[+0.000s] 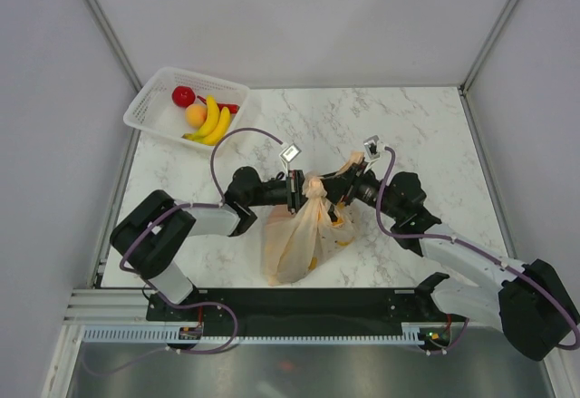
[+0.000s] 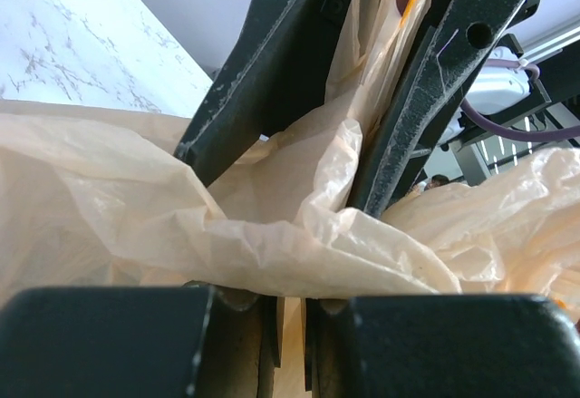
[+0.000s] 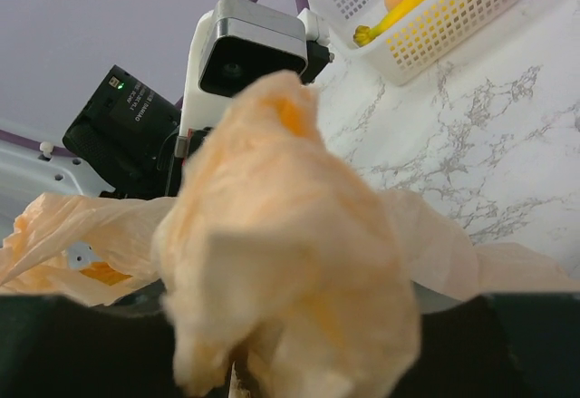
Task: Place the fake fruits into the plastic bag and tie a complex knot
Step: Tie the plastic bag at the center of the board.
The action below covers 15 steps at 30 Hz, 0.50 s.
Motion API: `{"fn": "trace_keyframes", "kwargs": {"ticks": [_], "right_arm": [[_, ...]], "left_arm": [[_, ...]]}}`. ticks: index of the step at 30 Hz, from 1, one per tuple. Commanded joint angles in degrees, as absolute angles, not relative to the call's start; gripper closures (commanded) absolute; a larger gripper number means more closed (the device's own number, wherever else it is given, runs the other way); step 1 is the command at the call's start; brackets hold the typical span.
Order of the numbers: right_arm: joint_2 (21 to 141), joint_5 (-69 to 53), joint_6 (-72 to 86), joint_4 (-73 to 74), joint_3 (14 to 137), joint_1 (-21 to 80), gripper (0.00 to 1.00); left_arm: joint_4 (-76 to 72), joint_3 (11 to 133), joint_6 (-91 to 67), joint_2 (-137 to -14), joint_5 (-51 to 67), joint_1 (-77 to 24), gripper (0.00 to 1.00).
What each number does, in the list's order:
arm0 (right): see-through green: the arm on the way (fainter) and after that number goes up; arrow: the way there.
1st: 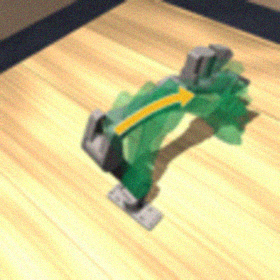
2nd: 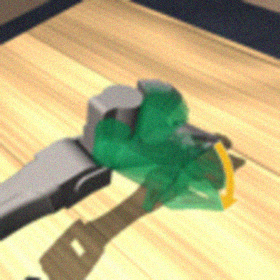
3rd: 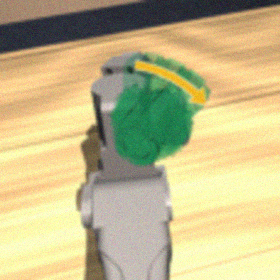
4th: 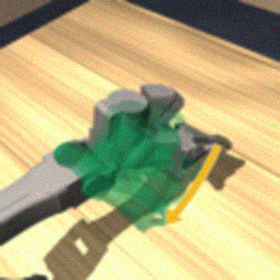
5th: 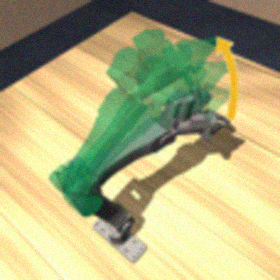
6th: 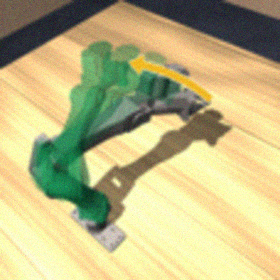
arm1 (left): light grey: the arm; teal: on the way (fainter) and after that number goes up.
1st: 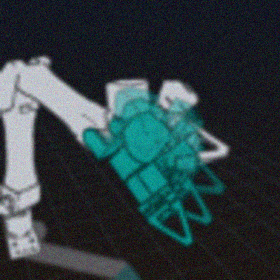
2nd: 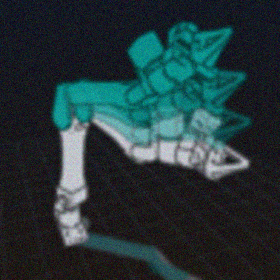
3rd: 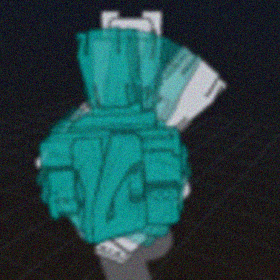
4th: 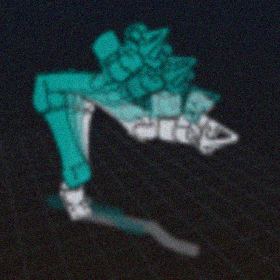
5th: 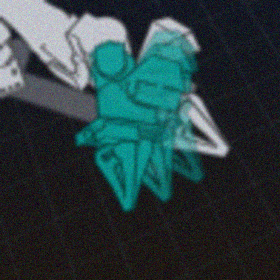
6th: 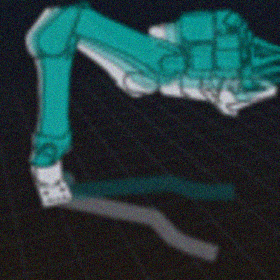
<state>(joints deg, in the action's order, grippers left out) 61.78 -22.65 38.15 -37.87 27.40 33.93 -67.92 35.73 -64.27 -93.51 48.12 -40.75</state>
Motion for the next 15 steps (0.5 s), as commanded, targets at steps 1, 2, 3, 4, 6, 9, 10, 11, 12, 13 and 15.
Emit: {"fn": "trace_keyframes", "kwargs": {"ticks": [1, 2, 3, 4, 6, 9, 10, 11, 12, 13, 15], "right_arm": [[60.3, -23.2, 37.1, -37.0, 27.9, 33.6, 0.52], [60.2, -23.0, 37.0, -36.7, 27.9, 33.5, 0.51], [60.1, -22.9, 37.0, -36.0, 27.9, 33.4, 0.51], [59.9, -22.2, 37.0, -35.8, 27.9, 33.3, 0.49], [59.7, -21.5, 37.1, -35.2, 27.7, 33.1, 0.42], [58.8, -19.9, 37.1, -34.0, 27.6, 32.4, 0.41], [58.3, -19.5, 37.2, -33.8, 27.6, 32.1, 0.41], [58.2, -19.5, 37.2, -33.8, 27.6, 32.1, 0.40], [57.9, -19.5, 37.3, -33.5, 27.6, 31.7, 0.39], [57.6, -19.5, 37.1, -33.2, 27.7, 31.6, 0.36], [57.0, -19.2, 36.7, -32.2, 28.0, 31.3, 0.31]], "left_arm": [[-72.1, 36.8, -65.8, -93.8, 47.2, -41.2, 0.84], [-72.2, 36.7, -65.9, -93.9, 47.2, -41.5, 0.84], [-72.2, 36.7, -66.0, -94.0, 47.0, -41.5, 0.84], [-72.4, 36.6, -66.1, -94.2, 46.9, -41.7, 0.84], [-72.9, 36.4, -66.4, -94.6, 46.8, -41.7, 0.84], [-73.8, 36.0, -66.9, -95.4, 46.8, -41.8, 0.84], [-74.4, 36.0, -67.0, -95.7, 46.8, -41.9, 0.84], [-74.4, 35.9, -67.0, -95.8, 46.8, -41.9, 0.84], [-74.5, 36.0, -67.1, -95.9, 46.8, -41.9, 0.84], [-74.6, 35.9, -67.1, -96.0, 46.6, -41.9, 0.84], [-75.1, 35.9, -67.3, -96.5, 46.7, -42.1, 0.84]]}}
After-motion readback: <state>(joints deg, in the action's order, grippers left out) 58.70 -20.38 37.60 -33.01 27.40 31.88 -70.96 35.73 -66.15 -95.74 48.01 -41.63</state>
